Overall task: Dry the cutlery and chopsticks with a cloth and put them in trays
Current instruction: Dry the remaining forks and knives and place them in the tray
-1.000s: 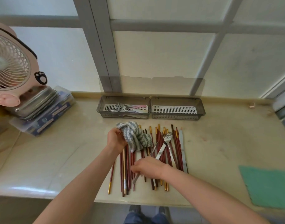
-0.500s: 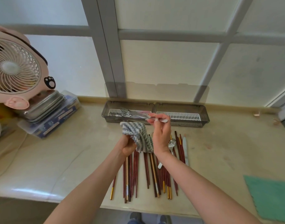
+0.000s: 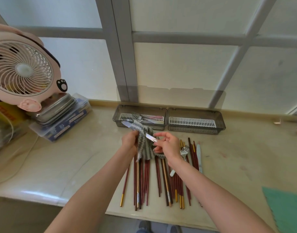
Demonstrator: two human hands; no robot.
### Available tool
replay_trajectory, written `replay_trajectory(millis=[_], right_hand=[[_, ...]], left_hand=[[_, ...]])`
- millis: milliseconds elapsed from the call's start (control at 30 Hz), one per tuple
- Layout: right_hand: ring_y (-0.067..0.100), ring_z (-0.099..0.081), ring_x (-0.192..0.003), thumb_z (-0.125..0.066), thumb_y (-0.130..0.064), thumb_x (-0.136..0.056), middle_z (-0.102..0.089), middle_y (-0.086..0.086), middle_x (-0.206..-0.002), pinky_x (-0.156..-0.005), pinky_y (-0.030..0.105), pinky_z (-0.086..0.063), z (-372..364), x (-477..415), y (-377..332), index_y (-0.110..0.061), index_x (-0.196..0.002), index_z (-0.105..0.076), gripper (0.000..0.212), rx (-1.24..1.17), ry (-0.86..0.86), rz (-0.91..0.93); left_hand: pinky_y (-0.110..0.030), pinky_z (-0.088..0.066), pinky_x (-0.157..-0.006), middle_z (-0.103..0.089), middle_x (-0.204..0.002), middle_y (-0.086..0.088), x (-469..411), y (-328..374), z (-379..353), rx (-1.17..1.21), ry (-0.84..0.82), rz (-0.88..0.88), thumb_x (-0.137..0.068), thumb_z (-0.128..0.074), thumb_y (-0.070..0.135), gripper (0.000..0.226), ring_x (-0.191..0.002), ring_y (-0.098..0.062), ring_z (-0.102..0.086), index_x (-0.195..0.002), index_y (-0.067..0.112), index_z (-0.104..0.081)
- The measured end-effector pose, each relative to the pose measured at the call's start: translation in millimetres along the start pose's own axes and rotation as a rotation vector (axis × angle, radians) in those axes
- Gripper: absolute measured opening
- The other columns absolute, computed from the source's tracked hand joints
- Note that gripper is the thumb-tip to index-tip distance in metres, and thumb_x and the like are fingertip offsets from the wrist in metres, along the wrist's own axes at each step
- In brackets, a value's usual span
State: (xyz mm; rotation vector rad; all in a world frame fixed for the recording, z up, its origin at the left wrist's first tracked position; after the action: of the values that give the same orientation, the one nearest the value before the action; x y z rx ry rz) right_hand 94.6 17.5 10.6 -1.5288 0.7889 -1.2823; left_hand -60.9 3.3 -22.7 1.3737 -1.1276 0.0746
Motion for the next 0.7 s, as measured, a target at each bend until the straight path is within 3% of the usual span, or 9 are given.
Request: replay_trajectory(millis=[67, 167, 233, 333, 433, 500, 600, 700], right_hand=[[0.015, -0.06, -0.047, -0.057, 0.013, -0.082, -0.068, 0.015, -0.075, -0.051, 0.026, -0.054, 2.1, 0.7, -4.0, -0.008, -0.096, -0.066, 0.027, 0.039, -0.016, 0.014], [0.017, -0.06, -0.048, -0.057, 0.014, -0.082, -0.066, 0.012, -0.066, -0.054, 0.031, -0.055, 2.2, 4.3, -7.0, -0.006, -0.095, -0.066, 0.026, 0.055, -0.034, 0.03], [0.017, -0.06, -0.047, -0.056, 0.015, -0.081, -0.064, 0.012, -0.065, -0.052, 0.03, -0.055, 0.8, 7.0, -8.4, -0.005, -0.094, -0.066, 0.026, 0.058, -0.033, 0.043], [0.016, -0.06, -0.046, -0.057, 0.016, -0.08, -0.064, 0.017, -0.068, -0.049, 0.028, -0.055, -1.6, 10.6, -10.5, -0.004, -0.091, -0.067, 0.025, 0.047, -0.035, 0.083], [0.017, -0.059, -0.044, -0.055, 0.017, -0.079, -0.062, 0.022, -0.067, -0.048, 0.028, -0.053, -1.5, 12.9, -11.9, -0.004, -0.087, -0.067, 0.026, -0.008, 0.001, 0.107], [0.019, -0.061, -0.046, -0.053, 0.017, -0.081, -0.063, 0.024, -0.07, -0.049, 0.028, -0.054, 2.4, 12.4, -13.9, -0.004, -0.087, -0.067, 0.026, -0.096, 0.058, 0.105], [0.019, -0.064, -0.052, -0.054, 0.014, -0.085, -0.065, 0.015, -0.071, -0.052, 0.027, -0.056, 7.4, 7.3, -17.6, -0.002, -0.093, -0.065, 0.021, -0.246, 0.108, 0.084], [0.018, -0.065, -0.054, -0.054, 0.013, -0.085, -0.066, 0.014, -0.072, -0.055, 0.027, -0.057, 0.2, 1.9, -19.7, 0.0, -0.097, -0.064, 0.02, -0.296, 0.079, 0.062]], left_hand=[[-0.03, -0.053, -0.058, -0.061, -0.079, -0.014, -11.8, 10.2, 8.3, 0.027, 0.022, 0.011, -0.087, -0.053, -0.003, 0.007, -0.065, -0.022, -0.059, -0.09, -0.004, -0.058], [-0.04, -0.053, -0.082, -0.063, -0.101, -0.019, -29.9, 21.4, 21.2, 0.035, 0.059, 0.027, -0.088, -0.055, 0.001, 0.022, -0.089, -0.031, -0.064, -0.109, -0.006, -0.057], [-0.041, -0.05, -0.089, -0.062, -0.115, -0.02, -38.2, 27.2, 27.3, 0.031, 0.077, 0.033, -0.089, -0.055, 0.005, 0.031, -0.106, -0.033, -0.061, -0.118, -0.007, -0.054], [-0.04, -0.05, -0.088, -0.056, -0.128, -0.02, -58.1, 30.4, 39.1, 0.026, 0.084, 0.027, -0.09, -0.056, 0.014, 0.038, -0.113, -0.032, -0.058, -0.124, -0.002, -0.053], [-0.036, -0.05, -0.088, -0.055, -0.131, -0.014, -62.5, 35.6, 50.1, 0.143, 0.127, 0.037, -0.09, -0.057, 0.021, 0.025, -0.114, -0.029, -0.058, -0.106, 0.001, -0.058], [-0.033, -0.048, -0.089, -0.054, -0.132, -0.008, -49.9, 40.4, 50.2, 0.234, 0.107, 0.027, -0.092, -0.055, 0.022, 0.023, -0.118, -0.025, -0.055, -0.106, 0.004, -0.059], [-0.031, -0.046, -0.085, -0.055, -0.113, -0.006, -22.1, 34.8, 37.7, 0.25, -0.079, 0.029, -0.099, -0.042, 0.023, 0.024, -0.103, -0.02, -0.056, -0.103, 0.005, -0.058], [-0.029, -0.046, -0.067, -0.06, -0.089, -0.009, 7.1, 22.7, 14.6, 0.124, -0.221, 0.012, -0.097, -0.041, 0.014, 0.02, -0.075, -0.018, -0.055, -0.088, 0.007, -0.057]])
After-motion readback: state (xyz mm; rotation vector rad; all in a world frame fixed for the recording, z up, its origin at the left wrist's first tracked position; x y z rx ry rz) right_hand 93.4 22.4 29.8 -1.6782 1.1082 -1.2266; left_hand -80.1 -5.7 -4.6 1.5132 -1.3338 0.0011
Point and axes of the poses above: each hand's wrist, its own x-axis away from the middle knuckle, its own z-axis out of the back of the hand, y = z × x, the point moved 3 cm from there along -x, towards the middle knuckle
